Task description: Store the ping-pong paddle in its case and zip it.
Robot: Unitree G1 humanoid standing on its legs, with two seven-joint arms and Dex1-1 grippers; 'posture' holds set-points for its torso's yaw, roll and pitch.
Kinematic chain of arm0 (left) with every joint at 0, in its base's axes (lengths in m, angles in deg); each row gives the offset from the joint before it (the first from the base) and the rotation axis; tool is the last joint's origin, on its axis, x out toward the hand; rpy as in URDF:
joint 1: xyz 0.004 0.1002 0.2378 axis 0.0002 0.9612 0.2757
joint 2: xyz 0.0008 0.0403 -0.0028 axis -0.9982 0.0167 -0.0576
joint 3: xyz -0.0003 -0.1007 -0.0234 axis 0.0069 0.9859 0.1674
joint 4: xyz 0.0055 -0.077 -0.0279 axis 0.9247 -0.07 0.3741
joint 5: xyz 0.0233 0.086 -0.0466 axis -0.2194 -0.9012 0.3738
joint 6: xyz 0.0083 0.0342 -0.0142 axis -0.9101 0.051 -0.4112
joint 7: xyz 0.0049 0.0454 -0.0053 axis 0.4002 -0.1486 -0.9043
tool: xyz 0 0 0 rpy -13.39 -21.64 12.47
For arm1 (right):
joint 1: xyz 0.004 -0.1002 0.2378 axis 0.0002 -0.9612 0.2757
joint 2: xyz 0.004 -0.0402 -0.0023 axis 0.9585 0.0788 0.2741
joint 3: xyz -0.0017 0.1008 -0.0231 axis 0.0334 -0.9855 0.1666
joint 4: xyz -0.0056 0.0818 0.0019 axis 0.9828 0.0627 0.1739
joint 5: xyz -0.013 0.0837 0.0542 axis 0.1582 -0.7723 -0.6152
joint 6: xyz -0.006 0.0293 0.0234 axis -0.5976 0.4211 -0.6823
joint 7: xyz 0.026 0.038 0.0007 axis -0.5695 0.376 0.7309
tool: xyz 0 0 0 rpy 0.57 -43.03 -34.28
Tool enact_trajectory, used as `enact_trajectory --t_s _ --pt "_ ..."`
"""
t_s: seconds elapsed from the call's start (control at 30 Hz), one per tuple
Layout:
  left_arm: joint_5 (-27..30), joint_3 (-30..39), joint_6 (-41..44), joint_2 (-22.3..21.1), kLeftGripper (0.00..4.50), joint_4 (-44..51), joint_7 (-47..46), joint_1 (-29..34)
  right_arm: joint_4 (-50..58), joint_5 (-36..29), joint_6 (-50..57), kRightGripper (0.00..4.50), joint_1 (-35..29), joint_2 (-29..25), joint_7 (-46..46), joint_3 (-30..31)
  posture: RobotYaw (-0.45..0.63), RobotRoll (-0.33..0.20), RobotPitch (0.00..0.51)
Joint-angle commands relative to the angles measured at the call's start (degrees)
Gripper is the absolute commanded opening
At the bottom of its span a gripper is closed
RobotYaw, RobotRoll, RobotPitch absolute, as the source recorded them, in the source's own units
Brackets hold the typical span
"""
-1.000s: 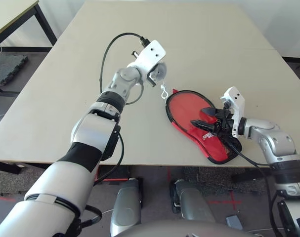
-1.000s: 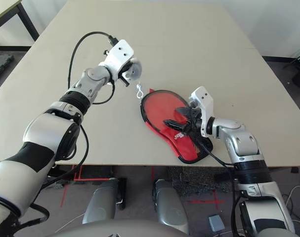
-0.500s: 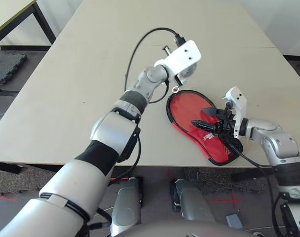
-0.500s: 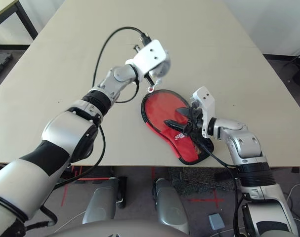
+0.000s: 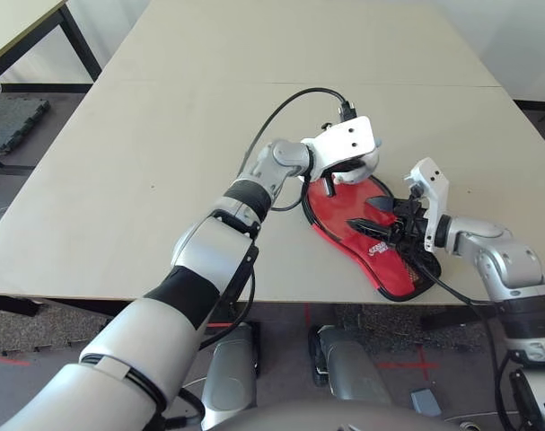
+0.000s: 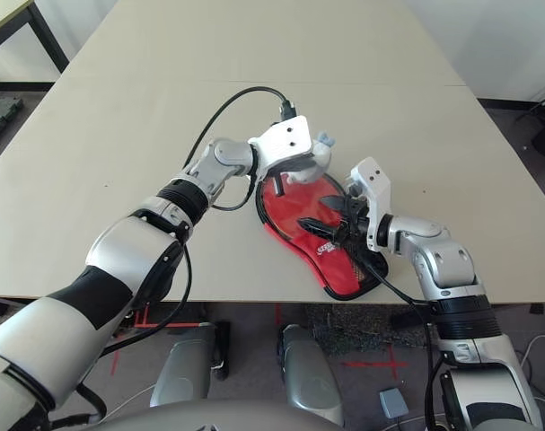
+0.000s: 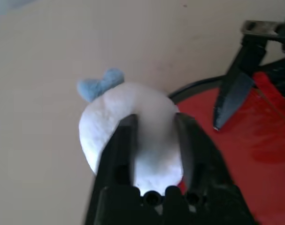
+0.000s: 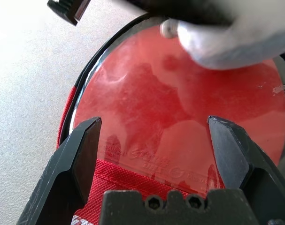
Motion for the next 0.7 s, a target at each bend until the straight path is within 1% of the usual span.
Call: enact_trajectory --t_s 0.03,0.13,0.17,0.37,0.5,0.6,0.7 --pt "1.95 0.99 2.09 -0.93 3.0 2.28 2.66 1.31 -6.26 2.29 3.65 4.5 -2.22 0.02 0.28 3.98 -0.01 0.0 0.152" --pt "3.32 1.6 3.73 -2.06 4.21 4.86 4.54 2.31 -8.02 2.73 2.89 4.5 -0.84 0.39 0.78 4.51 0.01 0.0 0.143" --pt "3.54 1.58 4.03 -2.5 4.47 5.7 4.95 2.72 -8.62 2.87 2.66 4.5 -0.36 0.51 0.94 4.68 0.01 0.0 0.141" --pt "5.39 2.16 7.28 -5.83 4.47 12.6 6.6 5.57 -11.15 3.57 1.66 4.5 1.94 1.09 1.88 5.57 0.03 0.0 0.131" --pt "7.67 1.74 12.59 -9.04 4.47 21.63 11.9 9.51 -12.58 4.04 0.85 4.5 2.74 1.16 2.53 5.77 0.04 0.0 0.126" --pt "8.47 -0.37 17.59 -11.71 4.47 29.38 16.9 13.58 -13.57 4.3 0.15 4.5 3.03 1.17 2.9 5.84 0.05 0.0 0.123" --pt "8.73 -2.53 22.41 -13.12 4.47 35.45 19.38 17.22 -13.84 4.52 -0.2 4.5 3.04 1.3 3.03 5.85 0.04 0.0 0.123"
